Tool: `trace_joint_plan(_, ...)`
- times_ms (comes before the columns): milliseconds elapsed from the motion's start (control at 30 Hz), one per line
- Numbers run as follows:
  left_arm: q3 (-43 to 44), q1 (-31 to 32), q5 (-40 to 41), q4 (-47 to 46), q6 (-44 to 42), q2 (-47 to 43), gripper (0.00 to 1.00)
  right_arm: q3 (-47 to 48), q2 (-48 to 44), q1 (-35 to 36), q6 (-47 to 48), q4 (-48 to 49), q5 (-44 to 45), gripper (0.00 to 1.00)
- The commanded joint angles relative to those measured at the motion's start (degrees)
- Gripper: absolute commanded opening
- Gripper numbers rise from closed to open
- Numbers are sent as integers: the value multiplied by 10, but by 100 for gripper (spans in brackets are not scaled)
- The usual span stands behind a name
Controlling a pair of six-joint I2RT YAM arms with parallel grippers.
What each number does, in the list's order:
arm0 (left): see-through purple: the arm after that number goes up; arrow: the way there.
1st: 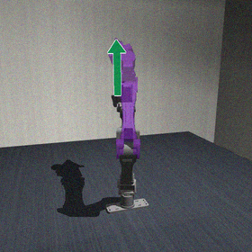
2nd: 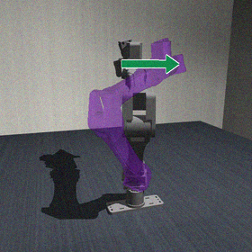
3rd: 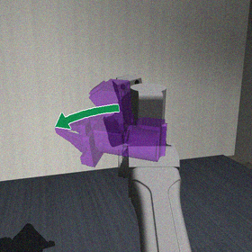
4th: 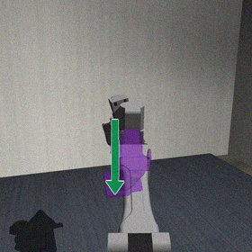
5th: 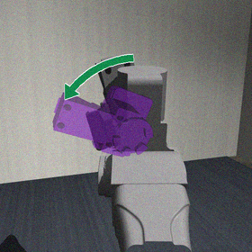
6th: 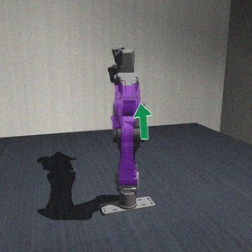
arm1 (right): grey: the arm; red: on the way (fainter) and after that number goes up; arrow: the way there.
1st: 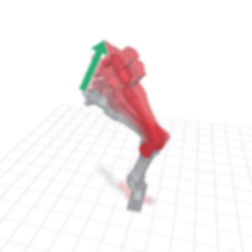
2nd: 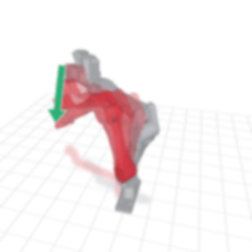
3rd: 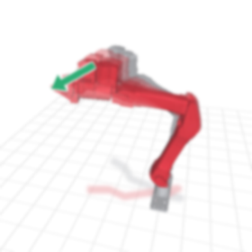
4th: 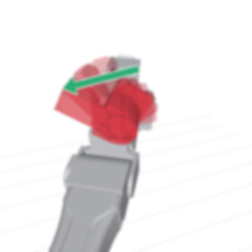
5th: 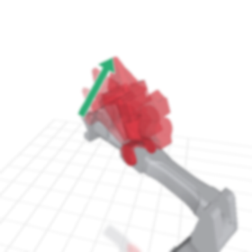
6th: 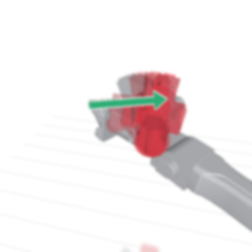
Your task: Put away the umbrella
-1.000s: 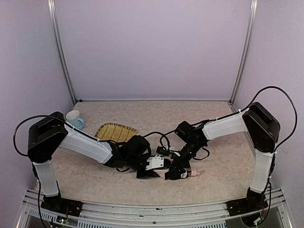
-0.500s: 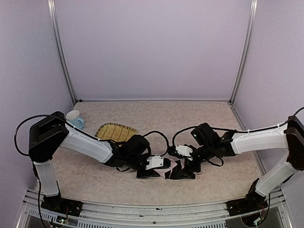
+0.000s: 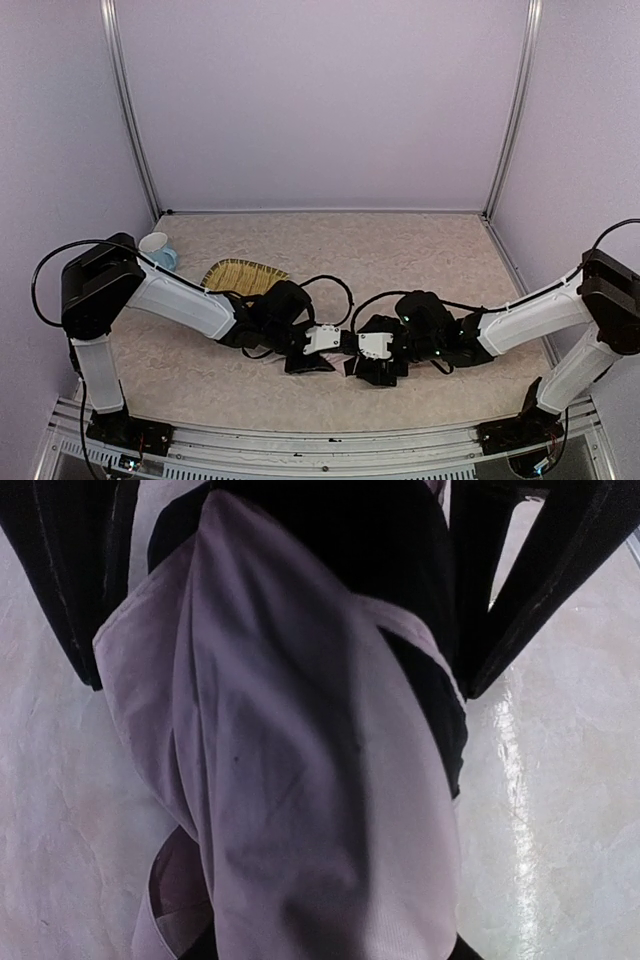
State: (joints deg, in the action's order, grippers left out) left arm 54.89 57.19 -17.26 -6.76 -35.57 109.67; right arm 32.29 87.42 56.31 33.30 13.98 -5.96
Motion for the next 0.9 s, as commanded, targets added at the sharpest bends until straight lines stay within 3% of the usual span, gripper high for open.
trace_joint_plan(0,-15,-13,-26,50,3,19,27,27,54,12,32,9,49,92)
trace_joint_plan(133,-15,-16,-34,49,2,18,28,37,78,22,39,-6,60,83)
trace_joint_plan(233,-14,-20,-44,46,3,18,29,42,86,29,38,-14,60,57)
trace_joint_plan(433,-35,-40,-85,15,15,-2,30,52,101,31,48,-65,106,44)
trace_joint_plan(500,-37,-43,-89,14,10,-8,30,60,112,33,55,-82,126,46)
trace_joint_plan(600,-36,-45,-98,13,3,-11,30,78,140,36,59,-113,168,68)
trace_joint_plan(700,-28,-45,-98,24,-1,-5,30,86,151,36,62,-141,178,68)
trace_joint_plan(800,-29,-48,-103,27,-1,-3,30,89,149,36,62,-162,163,54)
trace_joint_plan(867,-30,-50,-107,25,0,-4,30,93,150,36,54,-172,160,32)
